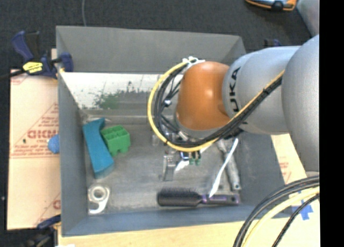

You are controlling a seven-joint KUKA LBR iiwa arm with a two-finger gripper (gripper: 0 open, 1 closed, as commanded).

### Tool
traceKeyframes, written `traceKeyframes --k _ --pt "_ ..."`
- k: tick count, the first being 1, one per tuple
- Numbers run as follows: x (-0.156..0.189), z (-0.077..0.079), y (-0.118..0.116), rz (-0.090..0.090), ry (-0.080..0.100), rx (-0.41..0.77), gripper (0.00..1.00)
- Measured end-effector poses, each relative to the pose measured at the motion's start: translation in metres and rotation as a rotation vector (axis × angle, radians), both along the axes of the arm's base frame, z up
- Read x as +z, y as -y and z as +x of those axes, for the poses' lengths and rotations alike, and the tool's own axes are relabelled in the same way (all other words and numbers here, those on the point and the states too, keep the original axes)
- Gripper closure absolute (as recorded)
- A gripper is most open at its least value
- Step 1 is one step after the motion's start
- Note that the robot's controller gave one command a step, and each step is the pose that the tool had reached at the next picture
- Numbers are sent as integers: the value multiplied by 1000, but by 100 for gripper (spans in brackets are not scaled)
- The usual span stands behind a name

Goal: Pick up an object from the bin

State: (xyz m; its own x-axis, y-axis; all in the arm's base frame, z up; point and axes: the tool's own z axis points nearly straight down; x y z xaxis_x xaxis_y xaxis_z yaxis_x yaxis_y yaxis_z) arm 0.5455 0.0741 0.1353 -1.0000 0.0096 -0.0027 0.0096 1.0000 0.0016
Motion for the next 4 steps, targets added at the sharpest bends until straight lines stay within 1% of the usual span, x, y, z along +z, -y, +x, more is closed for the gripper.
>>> traceKeyframes --k 1,2,3,4 --pt "0 0 0 0 0 0 0" --pt "-68 -33 -19 1 -4 10 0" --pt "-65 -16 47 1 15 180 0" --pt "-65 -13 61 -1 16 198 0"
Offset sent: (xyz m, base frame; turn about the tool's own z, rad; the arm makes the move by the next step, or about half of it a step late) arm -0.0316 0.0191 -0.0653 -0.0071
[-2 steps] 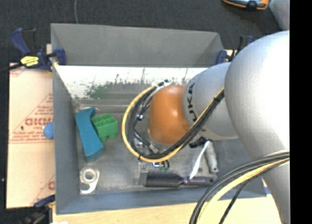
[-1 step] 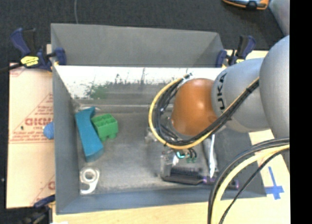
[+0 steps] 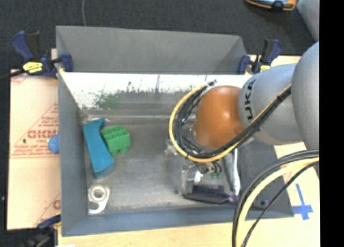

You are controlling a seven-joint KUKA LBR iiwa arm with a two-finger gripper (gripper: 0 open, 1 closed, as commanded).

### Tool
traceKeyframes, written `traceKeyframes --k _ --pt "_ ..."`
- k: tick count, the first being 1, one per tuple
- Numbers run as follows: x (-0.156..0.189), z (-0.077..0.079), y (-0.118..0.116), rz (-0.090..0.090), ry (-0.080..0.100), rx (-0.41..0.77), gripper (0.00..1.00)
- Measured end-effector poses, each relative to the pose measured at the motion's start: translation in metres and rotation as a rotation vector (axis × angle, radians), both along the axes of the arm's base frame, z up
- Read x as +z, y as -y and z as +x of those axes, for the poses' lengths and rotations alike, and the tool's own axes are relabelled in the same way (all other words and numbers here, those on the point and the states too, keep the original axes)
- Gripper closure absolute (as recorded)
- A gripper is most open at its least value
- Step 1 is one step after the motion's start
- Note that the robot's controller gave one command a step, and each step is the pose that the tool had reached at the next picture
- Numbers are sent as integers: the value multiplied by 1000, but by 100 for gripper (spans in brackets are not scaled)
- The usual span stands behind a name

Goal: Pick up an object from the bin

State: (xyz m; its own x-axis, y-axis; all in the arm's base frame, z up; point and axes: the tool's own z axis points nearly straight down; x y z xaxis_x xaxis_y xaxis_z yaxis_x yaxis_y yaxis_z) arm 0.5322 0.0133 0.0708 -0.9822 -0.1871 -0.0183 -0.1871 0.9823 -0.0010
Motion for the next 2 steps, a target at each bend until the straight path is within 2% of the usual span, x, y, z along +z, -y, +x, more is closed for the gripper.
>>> traceKeyframes --k 1,2 --pt "104 30 15 -2 1 37 0" --pt "11 3 28 1 -4 23 0"
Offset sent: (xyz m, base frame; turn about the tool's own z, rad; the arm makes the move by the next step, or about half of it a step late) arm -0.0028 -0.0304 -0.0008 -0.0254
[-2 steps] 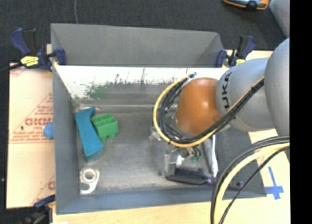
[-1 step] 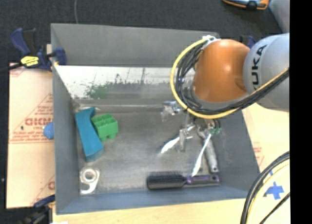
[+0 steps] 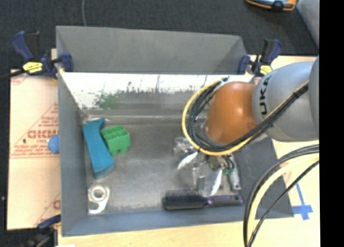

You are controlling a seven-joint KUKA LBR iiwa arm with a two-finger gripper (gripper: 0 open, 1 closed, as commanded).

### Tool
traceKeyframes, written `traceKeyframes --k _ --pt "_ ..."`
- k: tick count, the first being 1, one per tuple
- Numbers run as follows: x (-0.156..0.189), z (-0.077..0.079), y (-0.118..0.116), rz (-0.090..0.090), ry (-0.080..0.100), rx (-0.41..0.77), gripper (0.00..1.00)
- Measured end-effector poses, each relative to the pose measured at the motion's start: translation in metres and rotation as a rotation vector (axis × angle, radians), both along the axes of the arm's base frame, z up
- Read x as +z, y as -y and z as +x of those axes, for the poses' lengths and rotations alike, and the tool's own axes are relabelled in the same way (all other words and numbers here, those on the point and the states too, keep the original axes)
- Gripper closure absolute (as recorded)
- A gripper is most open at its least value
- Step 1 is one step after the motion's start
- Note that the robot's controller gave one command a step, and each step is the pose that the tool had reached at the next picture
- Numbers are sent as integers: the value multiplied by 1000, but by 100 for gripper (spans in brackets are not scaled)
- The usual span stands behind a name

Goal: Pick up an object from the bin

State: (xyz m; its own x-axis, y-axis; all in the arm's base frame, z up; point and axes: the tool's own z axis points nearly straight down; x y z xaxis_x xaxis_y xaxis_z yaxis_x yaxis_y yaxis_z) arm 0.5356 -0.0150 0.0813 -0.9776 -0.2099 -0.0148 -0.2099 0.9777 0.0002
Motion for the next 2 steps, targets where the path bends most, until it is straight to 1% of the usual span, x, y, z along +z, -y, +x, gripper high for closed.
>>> traceKeyframes --k 1,2 --pt "75 28 13 -9 21 265 0" --pt "67 24 13 -9 34 194 0"
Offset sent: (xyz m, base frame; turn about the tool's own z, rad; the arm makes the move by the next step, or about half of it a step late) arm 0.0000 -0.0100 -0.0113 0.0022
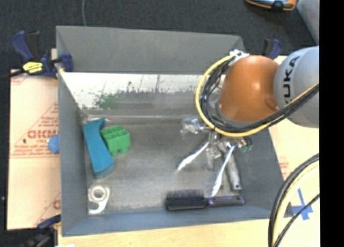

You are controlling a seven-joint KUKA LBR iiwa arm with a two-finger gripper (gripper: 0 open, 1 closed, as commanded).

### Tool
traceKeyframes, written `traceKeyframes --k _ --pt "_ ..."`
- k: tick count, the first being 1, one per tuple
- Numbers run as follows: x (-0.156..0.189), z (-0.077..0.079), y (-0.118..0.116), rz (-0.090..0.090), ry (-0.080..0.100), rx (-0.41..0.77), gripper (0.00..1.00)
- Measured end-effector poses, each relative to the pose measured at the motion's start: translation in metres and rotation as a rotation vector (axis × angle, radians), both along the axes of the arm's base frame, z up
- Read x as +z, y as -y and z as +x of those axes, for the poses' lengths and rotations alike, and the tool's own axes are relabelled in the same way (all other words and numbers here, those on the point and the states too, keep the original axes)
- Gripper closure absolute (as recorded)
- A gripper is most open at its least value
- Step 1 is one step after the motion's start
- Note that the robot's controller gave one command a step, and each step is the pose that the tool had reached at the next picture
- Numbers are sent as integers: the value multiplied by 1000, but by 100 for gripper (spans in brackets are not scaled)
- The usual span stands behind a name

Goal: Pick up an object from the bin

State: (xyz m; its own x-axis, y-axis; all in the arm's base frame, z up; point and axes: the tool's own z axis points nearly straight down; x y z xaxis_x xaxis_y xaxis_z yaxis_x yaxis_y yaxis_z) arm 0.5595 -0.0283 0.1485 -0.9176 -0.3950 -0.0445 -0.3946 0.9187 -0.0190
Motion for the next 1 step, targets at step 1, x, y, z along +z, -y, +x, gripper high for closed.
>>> traceKeyframes --k 1 --pt "-1 -10 47 -7 -1 145 0"
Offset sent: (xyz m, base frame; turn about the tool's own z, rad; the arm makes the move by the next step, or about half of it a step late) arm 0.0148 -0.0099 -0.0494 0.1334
